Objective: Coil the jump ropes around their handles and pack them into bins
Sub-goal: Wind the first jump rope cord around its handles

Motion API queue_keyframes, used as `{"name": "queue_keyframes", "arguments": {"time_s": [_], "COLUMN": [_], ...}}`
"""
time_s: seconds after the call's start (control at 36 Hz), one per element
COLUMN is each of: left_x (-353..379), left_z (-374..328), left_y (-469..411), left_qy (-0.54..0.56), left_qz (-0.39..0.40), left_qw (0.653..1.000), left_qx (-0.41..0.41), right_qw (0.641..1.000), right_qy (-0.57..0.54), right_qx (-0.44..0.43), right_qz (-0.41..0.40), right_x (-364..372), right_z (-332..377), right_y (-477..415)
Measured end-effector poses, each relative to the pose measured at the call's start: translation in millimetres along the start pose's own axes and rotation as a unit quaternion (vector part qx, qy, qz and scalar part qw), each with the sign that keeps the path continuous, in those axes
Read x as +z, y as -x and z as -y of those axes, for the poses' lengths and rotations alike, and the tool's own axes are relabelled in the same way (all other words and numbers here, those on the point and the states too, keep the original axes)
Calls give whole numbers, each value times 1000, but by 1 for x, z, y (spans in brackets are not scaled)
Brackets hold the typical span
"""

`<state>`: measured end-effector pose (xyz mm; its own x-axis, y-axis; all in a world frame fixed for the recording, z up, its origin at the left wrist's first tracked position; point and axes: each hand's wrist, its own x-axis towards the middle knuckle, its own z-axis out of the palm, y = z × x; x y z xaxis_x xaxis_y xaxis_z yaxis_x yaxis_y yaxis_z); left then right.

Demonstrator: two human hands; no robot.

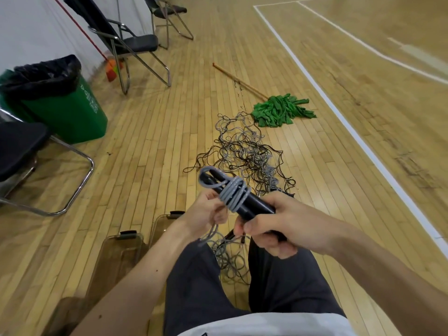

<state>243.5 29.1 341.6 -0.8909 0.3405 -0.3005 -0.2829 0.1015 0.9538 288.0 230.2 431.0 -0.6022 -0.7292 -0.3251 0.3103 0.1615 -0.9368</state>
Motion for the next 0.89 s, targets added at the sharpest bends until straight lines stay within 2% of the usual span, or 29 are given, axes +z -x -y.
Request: {"name": "queue_keyframes", "arguments": {"time_s": [0.06, 0.08, 0.17, 0.25, 0.36, 0.53, 0.69, 0.83, 0.89], "left_x": [3, 3, 5, 8, 8, 11, 12, 12, 11], "left_z": [3, 7, 7, -2, -7, -3, 2, 0, -3], "left_y": [1, 1, 5, 11, 18, 26, 31, 35, 38], "left_qy": [67, 75, 44, -3, -55, -121, -286, -414, -470], "left_qz": [-27, -16, 17, -17, -41, 0, -34, -36, -46], "left_qw": [997, 997, 997, 998, 996, 989, 953, 906, 877], "left_qx": [13, 25, 68, 65, 61, 89, 91, 85, 83], "right_qw": [999, 998, 994, 990, 987, 982, 973, 949, 945], "right_qy": [-40, -61, -107, -134, -125, -80, 14, 66, 76], "right_qx": [-27, -32, -35, -27, -2, 33, 46, 48, 55], "right_qz": [5, 6, 7, -20, -97, -166, -227, -306, -314], "right_x": [-3, -4, -11, -21, -37, -50, -52, -65, -70], "right_z": [-1, -1, -5, -6, -14, -34, -51, -59, -63], "right_y": [-1, -1, -3, -6, -12, -18, -24, -28, -28]}}
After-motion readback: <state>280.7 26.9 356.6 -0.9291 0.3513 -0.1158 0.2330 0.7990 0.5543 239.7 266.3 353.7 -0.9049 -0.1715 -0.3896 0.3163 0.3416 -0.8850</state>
